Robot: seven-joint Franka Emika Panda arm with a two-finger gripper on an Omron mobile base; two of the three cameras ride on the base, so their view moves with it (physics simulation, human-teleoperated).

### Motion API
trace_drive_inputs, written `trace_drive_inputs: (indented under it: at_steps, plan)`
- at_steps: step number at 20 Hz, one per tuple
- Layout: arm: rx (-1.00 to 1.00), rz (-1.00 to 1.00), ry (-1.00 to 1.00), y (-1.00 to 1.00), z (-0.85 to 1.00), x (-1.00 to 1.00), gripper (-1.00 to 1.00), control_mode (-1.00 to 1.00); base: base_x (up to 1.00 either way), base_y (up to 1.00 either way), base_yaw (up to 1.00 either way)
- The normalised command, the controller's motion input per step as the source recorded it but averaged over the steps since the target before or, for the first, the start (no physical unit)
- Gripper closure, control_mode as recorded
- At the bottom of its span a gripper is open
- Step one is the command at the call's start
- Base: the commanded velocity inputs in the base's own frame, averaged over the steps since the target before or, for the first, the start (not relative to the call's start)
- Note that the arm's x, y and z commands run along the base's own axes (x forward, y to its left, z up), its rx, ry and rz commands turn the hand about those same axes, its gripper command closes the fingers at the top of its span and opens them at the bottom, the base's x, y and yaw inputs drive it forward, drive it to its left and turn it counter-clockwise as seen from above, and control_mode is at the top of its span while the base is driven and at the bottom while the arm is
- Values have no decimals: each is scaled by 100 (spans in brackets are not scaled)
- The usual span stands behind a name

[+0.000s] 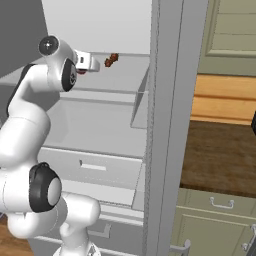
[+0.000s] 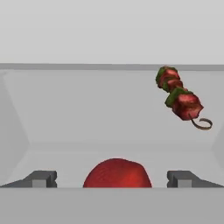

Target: Take the strawberry from the fridge and place it on top of the pancake, located on the dining counter.

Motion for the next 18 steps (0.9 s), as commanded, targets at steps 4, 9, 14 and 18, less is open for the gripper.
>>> trace_drive_inputs:
  at_steps: [4,9,14,18]
  plan:
    - [0,0,-3,0,-3,11,-100,-100,0,0,0]
    - [0,0,0,0,-9,3,100,-100,0,0,0]
    - [0,0,-4,-1,-2,0,100,-100,0,0,0]
    - [0,0,-6,0,0,-4,100,-100,0,0,0]
